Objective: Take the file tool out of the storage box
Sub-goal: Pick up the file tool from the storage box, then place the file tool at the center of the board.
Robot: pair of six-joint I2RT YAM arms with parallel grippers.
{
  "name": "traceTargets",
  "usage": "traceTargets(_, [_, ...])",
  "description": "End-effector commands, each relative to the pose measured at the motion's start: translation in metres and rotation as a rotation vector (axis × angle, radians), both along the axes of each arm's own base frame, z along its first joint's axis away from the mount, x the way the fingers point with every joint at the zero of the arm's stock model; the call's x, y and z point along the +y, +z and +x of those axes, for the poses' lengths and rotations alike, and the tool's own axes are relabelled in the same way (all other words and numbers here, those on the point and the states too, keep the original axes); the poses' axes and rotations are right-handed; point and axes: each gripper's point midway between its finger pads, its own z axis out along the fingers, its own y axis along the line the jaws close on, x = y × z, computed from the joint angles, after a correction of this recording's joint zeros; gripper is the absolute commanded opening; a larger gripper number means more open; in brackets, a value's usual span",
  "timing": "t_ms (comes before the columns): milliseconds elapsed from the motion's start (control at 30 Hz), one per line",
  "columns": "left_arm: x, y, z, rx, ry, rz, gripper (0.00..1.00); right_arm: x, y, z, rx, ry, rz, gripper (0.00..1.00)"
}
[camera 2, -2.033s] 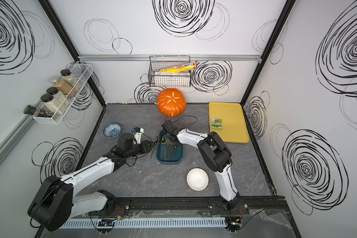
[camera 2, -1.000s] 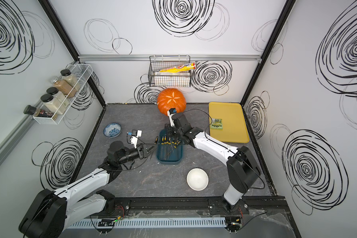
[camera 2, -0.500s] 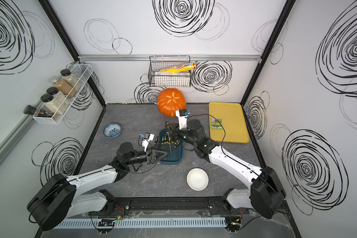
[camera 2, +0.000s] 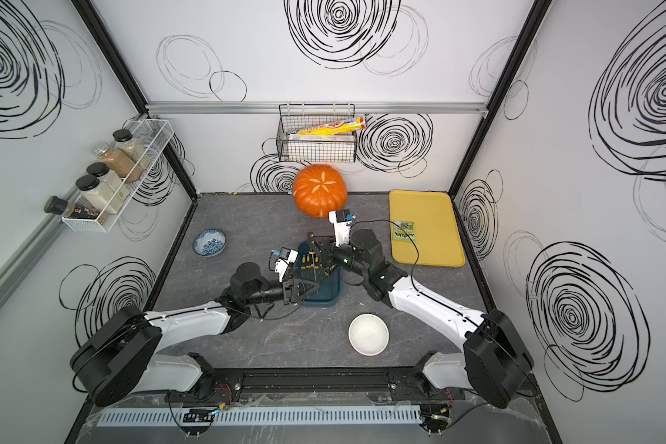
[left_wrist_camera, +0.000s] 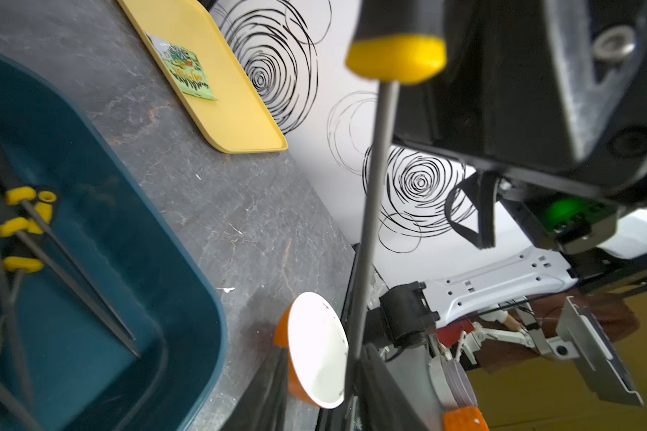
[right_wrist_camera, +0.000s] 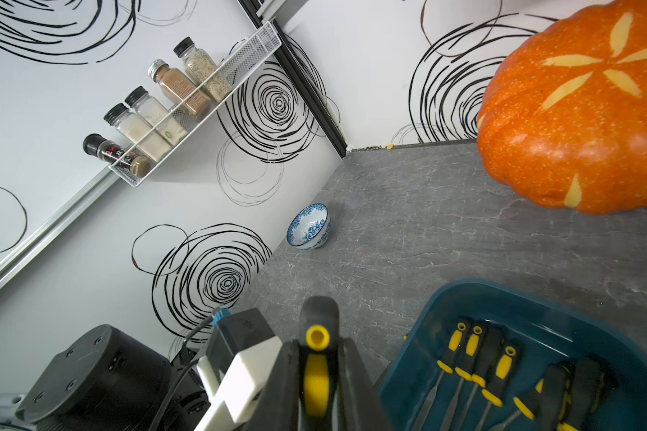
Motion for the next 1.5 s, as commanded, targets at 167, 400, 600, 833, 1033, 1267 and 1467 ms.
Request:
traceTargets(167, [-0.005,0.019,0.006,-0.083,0.011,-0.022,0.16,0.0,0.003,0.003,-0.022,-0.01,0.027,0.04])
traceTargets(400, [-0.005,0.016,0.007,-0.075,0.014,-0.014,0.0,0.0,-0.004,0.002,-0.008,-0.011,0.029,0.09])
traceTargets(600, [0.003,0.011,0.01,-0.046,0.054,0.052,0.0,-0.005,-0.001,-0.003,-0.028,-0.007,0.029,0.81])
traceTargets(833, [0.097,-0.071,0.043,0.139,0.467,0.792,0.0,-0.027,-0.012,0.007,-0.065,-0.099,-0.236,0.9])
traceTargets(1033, [0.128,-0.11,0.046,0.273,0.485,1.017,0.0,-0.044,-0.047,0.017,-0.047,-0.153,-0.445,0.89])
traceTargets(1267, [0.17,-0.127,0.062,0.411,0.529,1.09,0.0,-0.042,-0.079,0.021,-0.004,-0.132,-0.533,0.89])
traceTargets(1467, [0.174,-0.153,0.069,0.48,0.455,1.187,0.0,-0.04,-0.082,0.02,0.005,-0.119,-0.533,0.89])
